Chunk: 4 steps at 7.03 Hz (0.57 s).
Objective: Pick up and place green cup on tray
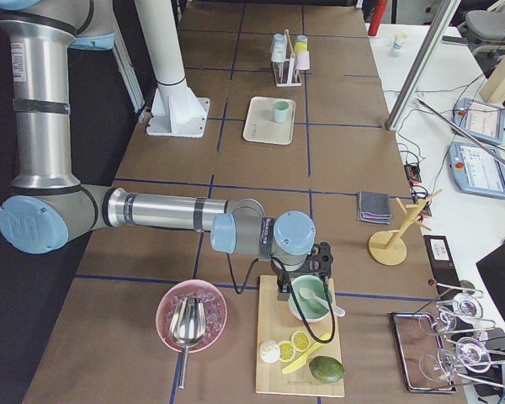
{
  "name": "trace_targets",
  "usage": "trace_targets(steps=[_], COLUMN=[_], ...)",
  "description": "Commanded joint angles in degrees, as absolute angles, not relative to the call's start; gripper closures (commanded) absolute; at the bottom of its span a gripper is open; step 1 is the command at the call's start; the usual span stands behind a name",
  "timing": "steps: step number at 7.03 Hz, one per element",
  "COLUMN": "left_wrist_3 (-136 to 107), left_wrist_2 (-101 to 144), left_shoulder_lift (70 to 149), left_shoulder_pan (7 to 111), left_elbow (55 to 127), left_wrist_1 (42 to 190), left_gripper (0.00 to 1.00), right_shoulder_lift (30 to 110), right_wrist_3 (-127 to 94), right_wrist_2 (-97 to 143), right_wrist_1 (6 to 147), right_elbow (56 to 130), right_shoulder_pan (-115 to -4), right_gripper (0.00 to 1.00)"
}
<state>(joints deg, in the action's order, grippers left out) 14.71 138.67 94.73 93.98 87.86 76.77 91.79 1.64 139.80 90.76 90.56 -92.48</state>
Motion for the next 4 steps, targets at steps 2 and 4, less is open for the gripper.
trace_targets(steps=[2, 4], left_wrist_3=[15.0, 11.4], left_wrist_2=[136.2, 136.1], left_shoulder_lift=[94.6, 94.5], left_shoulder_pan=[94.9, 92.7], left_elbow=[84.8, 82.2], left_wrist_1=[75.5, 83.7], left_gripper=[0.0, 0.0], right_shoulder_lift=[92.5, 93.1], right_wrist_3=[2.2, 2.2], right_wrist_2=[139.6, 139.7], right_wrist_1=[90.7, 90.6], right_elbow=[90.5, 90.6], right_shoulder_pan=[-94.0, -94.7], right_gripper=[0.0, 0.0])
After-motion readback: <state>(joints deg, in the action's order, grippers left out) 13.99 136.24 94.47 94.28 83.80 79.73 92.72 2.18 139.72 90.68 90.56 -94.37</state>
